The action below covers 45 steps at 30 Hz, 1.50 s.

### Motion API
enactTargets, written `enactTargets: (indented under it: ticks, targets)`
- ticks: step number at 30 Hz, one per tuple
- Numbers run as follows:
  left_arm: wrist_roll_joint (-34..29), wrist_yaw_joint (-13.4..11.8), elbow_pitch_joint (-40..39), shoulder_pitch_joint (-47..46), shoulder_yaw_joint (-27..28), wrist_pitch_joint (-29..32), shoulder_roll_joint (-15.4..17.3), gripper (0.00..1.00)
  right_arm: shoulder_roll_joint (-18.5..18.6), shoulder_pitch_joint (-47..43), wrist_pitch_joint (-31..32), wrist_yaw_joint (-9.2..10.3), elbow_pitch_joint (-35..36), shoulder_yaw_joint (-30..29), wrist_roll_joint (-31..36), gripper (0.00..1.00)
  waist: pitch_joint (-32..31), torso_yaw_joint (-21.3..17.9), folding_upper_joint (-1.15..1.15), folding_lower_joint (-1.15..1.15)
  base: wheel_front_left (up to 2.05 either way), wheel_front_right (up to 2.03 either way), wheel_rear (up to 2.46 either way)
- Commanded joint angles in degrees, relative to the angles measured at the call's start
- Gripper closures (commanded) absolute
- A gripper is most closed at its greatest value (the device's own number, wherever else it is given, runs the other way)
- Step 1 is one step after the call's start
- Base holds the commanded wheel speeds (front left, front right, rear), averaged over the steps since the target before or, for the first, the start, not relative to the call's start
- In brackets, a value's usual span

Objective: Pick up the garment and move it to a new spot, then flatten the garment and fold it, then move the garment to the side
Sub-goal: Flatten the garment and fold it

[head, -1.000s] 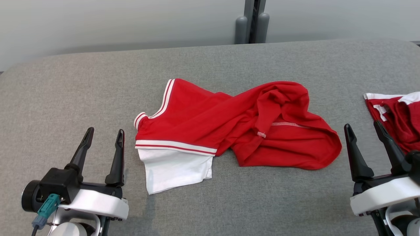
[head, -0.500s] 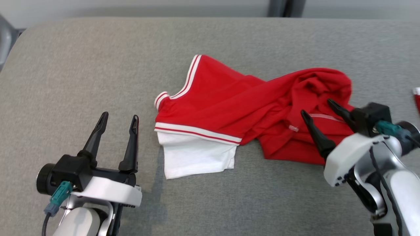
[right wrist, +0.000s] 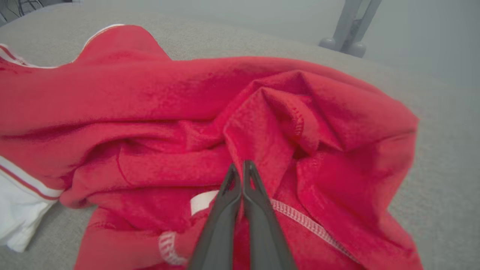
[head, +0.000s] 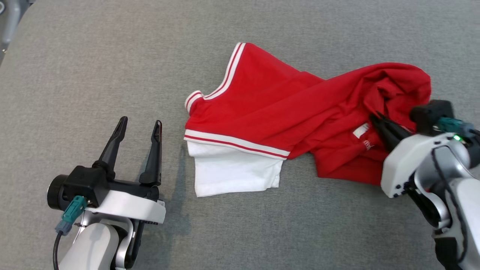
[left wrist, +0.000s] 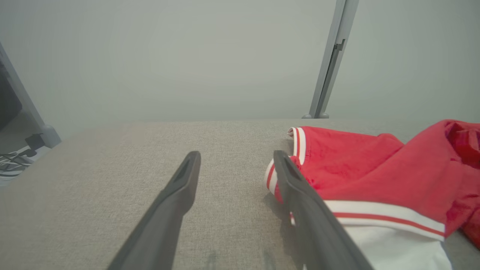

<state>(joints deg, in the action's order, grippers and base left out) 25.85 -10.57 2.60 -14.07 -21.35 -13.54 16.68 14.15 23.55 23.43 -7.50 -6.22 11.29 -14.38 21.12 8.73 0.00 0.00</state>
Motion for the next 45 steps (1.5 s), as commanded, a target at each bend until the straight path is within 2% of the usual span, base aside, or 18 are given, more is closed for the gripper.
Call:
enactTargets:
  ticks: [1,4,6,8,10,16,17,18,24,28,33,39,45]
  targets:
    - [-0.07,0.40,0.40,-1.00,0.34,-0.30,0.07,0.00,-0.75,-1.82,-0.95,0.01,1.50,-2.06,-0.55,1.00,-0.12,-0.89,0.00,0.00,0.00,0.00,0.00]
    - [-0.07,0.44,0.81,-1.35,0.68,-0.54,0.30,0.00,-2.70,-4.83,-2.17,0.01,4.53,-6.79,-1.92,1.00,-0.24,-2.35,0.00,0.00,0.00,0.00,0.00]
    - [-0.11,0.73,0.91,-1.47,0.77,-0.69,0.45,0.00,-5.36,-6.76,-3.22,0.00,6.33,-10.03,-5.40,1.00,-0.35,-3.33,0.00,0.00,0.00,0.00,0.00]
    - [-0.22,0.89,1.04,-1.62,0.75,-0.71,0.62,0.00,-6.11,-8.67,-3.72,0.02,7.12,-13.56,-7.17,1.00,-0.40,-4.12,0.00,0.00,0.00,0.00,0.00]
    - [-0.33,1.07,1.07,-1.96,0.75,-0.77,0.87,0.00,-7.81,-10.38,-4.33,0.00,6.96,-16.32,-10.61,1.00,-0.34,-4.69,0.00,0.00,0.00,0.00,0.00]
    - [-0.46,0.98,1.17,-2.44,0.69,-0.80,1.19,0.00,-8.44,-12.16,-7.47,0.00,2.73,-20.67,-15.41,1.00,0.08,-5.46,0.00,0.00,0.00,0.00,0.00]
    - [-0.42,0.89,1.14,-2.46,0.71,-0.81,1.28,0.00,-8.66,-11.87,-8.46,0.00,1.64,-20.93,-16.74,0.58,0.15,-5.61,0.00,0.00,0.00,0.00,0.00]
    - [-0.37,0.85,1.17,-2.44,0.76,-0.81,1.41,0.00,-8.57,-11.58,-9.52,0.00,0.51,-20.86,-17.02,0.00,0.20,-5.74,0.00,0.00,0.00,0.00,0.00]
    - [0.00,0.47,1.10,-1.98,0.92,-0.78,1.74,0.00,-8.74,-10.72,-16.94,0.00,-4.07,-22.51,-19.79,0.00,-0.22,-6.33,0.00,0.00,0.00,0.00,0.00]
    - [0.01,-0.28,0.54,-0.82,1.28,-0.89,1.79,0.00,-8.59,-11.78,-22.83,0.00,-2.68,-25.23,-17.11,0.00,-1.33,-6.86,0.00,0.00,0.00,0.00,0.00]
    - [0.38,-1.47,-0.47,0.37,2.15,-0.96,2.05,0.00,-8.40,-12.98,-28.02,0.00,3.36,-25.71,-9.14,0.00,-3.23,-7.65,0.00,0.00,0.00,0.00,0.00]
    - [0.64,-2.17,-1.15,1.96,2.50,-0.27,2.83,0.00,-8.94,-15.40,-27.39,0.00,10.93,-20.33,0.81,0.00,-5.95,-8.29,0.00,0.00,0.00,0.00,0.00]
    - [1.18,-2.79,-1.73,4.51,2.19,0.33,3.24,0.00,-10.09,-20.11,-24.22,0.01,14.48,-15.82,4.91,0.00,-9.12,-8.61,0.00,0.00,0.00,0.00,0.00]
